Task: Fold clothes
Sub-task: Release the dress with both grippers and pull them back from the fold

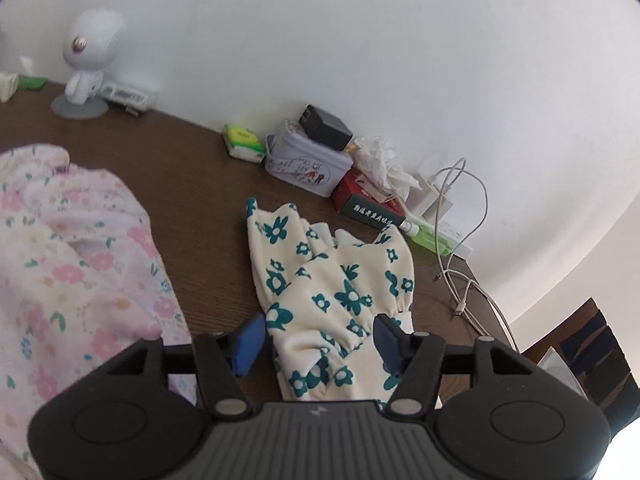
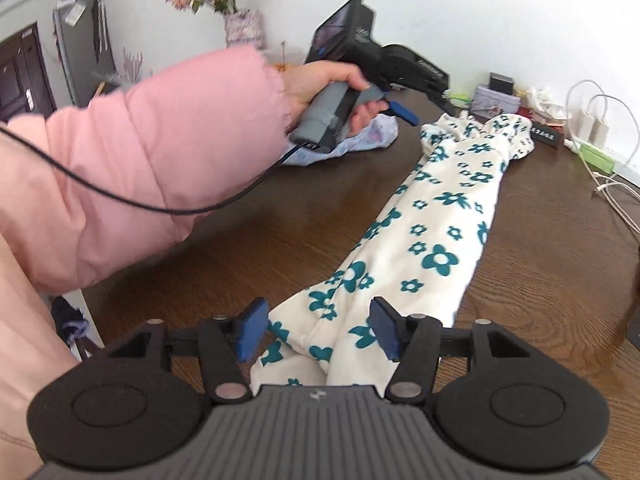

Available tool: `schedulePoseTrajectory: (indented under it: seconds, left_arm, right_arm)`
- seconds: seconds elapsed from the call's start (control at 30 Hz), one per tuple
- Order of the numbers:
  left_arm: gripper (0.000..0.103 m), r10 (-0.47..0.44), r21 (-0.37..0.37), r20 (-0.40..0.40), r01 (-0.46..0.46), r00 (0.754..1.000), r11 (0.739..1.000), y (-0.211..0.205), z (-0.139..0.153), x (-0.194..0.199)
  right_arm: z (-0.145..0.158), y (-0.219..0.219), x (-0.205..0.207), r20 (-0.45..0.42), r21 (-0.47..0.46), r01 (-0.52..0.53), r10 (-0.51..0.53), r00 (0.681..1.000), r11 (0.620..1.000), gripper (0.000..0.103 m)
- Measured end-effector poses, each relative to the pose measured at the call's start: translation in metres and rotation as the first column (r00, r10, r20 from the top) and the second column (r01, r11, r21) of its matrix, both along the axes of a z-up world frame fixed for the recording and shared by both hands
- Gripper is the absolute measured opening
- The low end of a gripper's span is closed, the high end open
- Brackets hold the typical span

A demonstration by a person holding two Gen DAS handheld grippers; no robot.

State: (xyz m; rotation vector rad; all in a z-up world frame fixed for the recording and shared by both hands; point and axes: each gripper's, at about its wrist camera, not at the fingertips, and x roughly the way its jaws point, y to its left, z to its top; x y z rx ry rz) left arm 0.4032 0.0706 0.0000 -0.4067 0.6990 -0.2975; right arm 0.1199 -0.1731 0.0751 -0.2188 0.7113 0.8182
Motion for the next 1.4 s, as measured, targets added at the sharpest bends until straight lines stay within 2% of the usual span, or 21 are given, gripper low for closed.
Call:
schedulePoseTrajectory:
  seconds: [0.07,0.13,0.17,0.2,0.27,0.33,0.37,0.5,0.67,0.77,0.87,0.93,1.0,1.07,1.13,1.23,1.3,1.37,1.4]
  left_arm:
    - [0.066,-0.030,0.054,0.059,0.026,0.998,0.998,-0.009,0.017,-0.012]
    - [0.065,-0.097,0.105,0.088,0.088,0.991,0.991,-0.023,0.026,-0.026]
    - [0.065,-0.137,0.132,0.093,0.124,0.986,0.983,-0.031,0.029,-0.033]
    - [0.063,-0.166,0.153,0.090,0.152,0.982,0.977,-0.039,0.029,-0.039]
    - [0.036,-0.221,0.186,0.072,0.205,0.973,0.961,-0.052,0.026,-0.049]
    - [0.018,-0.264,0.218,0.042,0.249,0.964,0.944,-0.064,0.018,-0.055]
    - [0.015,-0.276,0.240,0.024,0.263,0.961,0.935,-0.069,0.013,-0.056]
    - [0.015,-0.277,0.298,-0.036,0.275,0.960,0.914,-0.078,-0.013,-0.055]
    - [0.013,-0.263,0.283,-0.053,0.267,0.963,0.921,-0.075,-0.029,-0.052]
    - [0.013,-0.260,0.279,-0.040,0.261,0.965,0.924,-0.073,-0.024,-0.053]
    - [0.016,-0.273,0.263,-0.007,0.265,0.962,0.928,-0.072,-0.012,-0.056]
    - [0.025,-0.309,0.236,0.040,0.291,0.950,0.927,-0.074,0.001,-0.062]
    - [0.025,-0.354,0.244,0.026,0.338,0.935,0.909,-0.085,0.008,-0.066]
    - [0.025,-0.414,0.270,-0.008,0.400,0.910,0.876,-0.100,0.007,-0.078]
    - [0.024,-0.481,0.285,-0.022,0.467,0.876,0.837,-0.112,0.004,-0.094]
    - [0.024,-0.524,0.362,-0.021,0.495,0.851,0.790,-0.126,-0.007,-0.112]
    - [0.024,-0.518,0.419,-0.038,0.485,0.854,0.768,-0.134,-0.018,-0.113]
    - [0.024,-0.504,0.433,-0.056,0.476,0.862,0.765,-0.136,-0.029,-0.105]
    - [0.024,-0.500,0.430,-0.041,0.467,0.865,0.772,-0.135,-0.032,-0.101]
  right_arm:
    - [0.006,-0.012,0.001,0.021,0.020,0.034,-0.035,0.999,0.999,0.059]
    - [0.006,-0.015,0.007,0.032,0.015,0.053,-0.054,0.998,0.998,0.057]
    - [0.002,-0.014,0.012,0.030,0.008,0.051,-0.052,0.998,0.999,0.053]
    - [-0.001,-0.012,0.017,0.028,-0.001,0.047,-0.047,0.999,0.999,0.044]
    - [-0.008,-0.006,0.019,0.035,-0.035,0.028,-0.027,0.999,0.999,0.030]
    - [-0.015,0.000,0.018,0.050,-0.069,0.014,-0.010,0.999,0.998,0.028]
    - [-0.018,0.002,0.017,0.056,-0.081,0.010,-0.006,0.998,0.997,0.028]
    - [-0.025,0.001,0.017,0.056,-0.096,0.010,-0.005,0.998,0.995,0.028]
    - [-0.032,0.000,0.017,0.034,-0.086,0.014,-0.011,0.999,0.996,0.028]
    - [-0.032,-0.001,0.018,0.029,-0.079,0.011,-0.009,1.000,0.997,0.028]
    - [-0.018,-0.009,0.023,0.015,-0.021,-0.004,0.004,1.000,1.000,0.030]
    - [-0.003,-0.013,0.028,0.054,0.014,0.003,-0.004,0.999,1.000,0.031]
    - [0.003,-0.010,0.037,0.097,0.004,0.017,-0.018,0.995,1.000,0.034]
    - [0.006,-0.006,0.048,0.131,-0.017,0.030,-0.028,0.991,0.999,0.034]
    - [0.000,0.001,0.059,0.133,-0.042,0.028,-0.022,0.991,0.999,0.034]
    - [-0.014,0.012,0.074,0.128,-0.088,0.025,-0.014,0.992,0.996,0.034]
    - [-0.024,0.018,0.078,0.110,-0.130,0.034,-0.020,0.994,0.991,0.034]
    - [-0.029,0.019,0.078,0.102,-0.141,0.036,-0.021,0.995,0.989,0.035]
    - [-0.030,0.018,0.076,0.104,-0.139,0.036,-0.022,0.994,0.990,0.035]
